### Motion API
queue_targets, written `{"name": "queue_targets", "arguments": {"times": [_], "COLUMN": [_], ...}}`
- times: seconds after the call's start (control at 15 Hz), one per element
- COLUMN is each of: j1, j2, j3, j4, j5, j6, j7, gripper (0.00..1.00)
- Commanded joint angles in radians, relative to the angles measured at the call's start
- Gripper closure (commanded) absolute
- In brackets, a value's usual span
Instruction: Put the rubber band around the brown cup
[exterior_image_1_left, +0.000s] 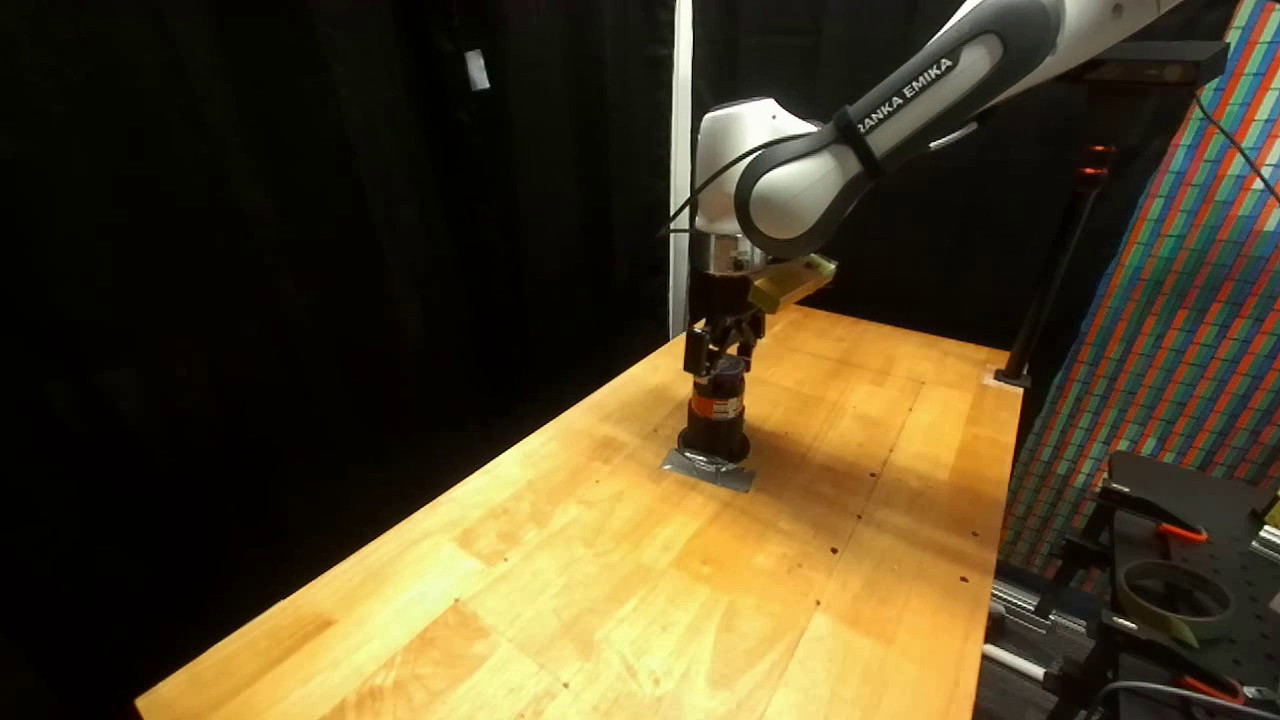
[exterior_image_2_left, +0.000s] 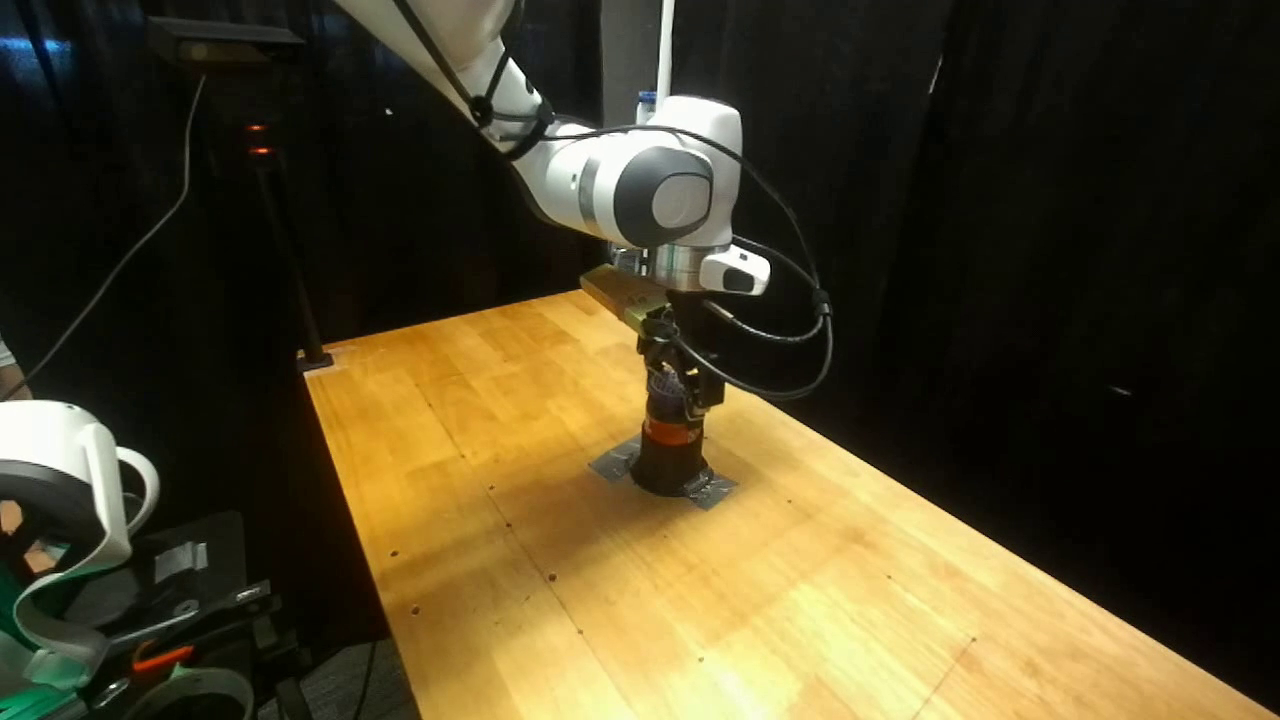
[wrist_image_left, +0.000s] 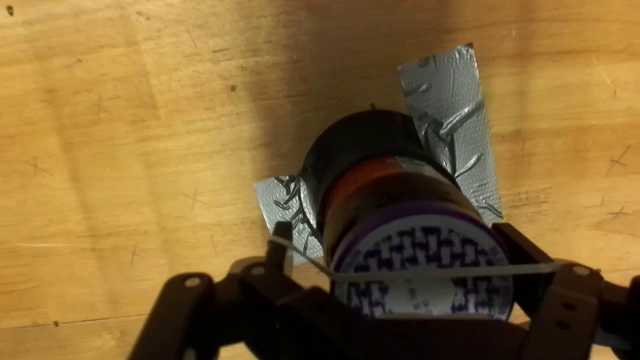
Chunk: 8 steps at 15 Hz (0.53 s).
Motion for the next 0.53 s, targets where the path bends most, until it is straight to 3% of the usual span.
{"name": "queue_targets", "arguments": {"times": [0.0, 0.2, 0.47], "j1": [0.005, 0.002, 0.002], "j2": [-0.125, -0.180, -0.242], "j3": [-0.004, -0.004, -0.007], "j4": [-0.159, -0.262, -0.400], "j5": [-0.014, -0.020, -0.036], "j6": [-0.017, 0.025, 0.200], "j7": [-0.035, -0.047, -0.036], "gripper": [0.00, 0.00, 0.00]}}
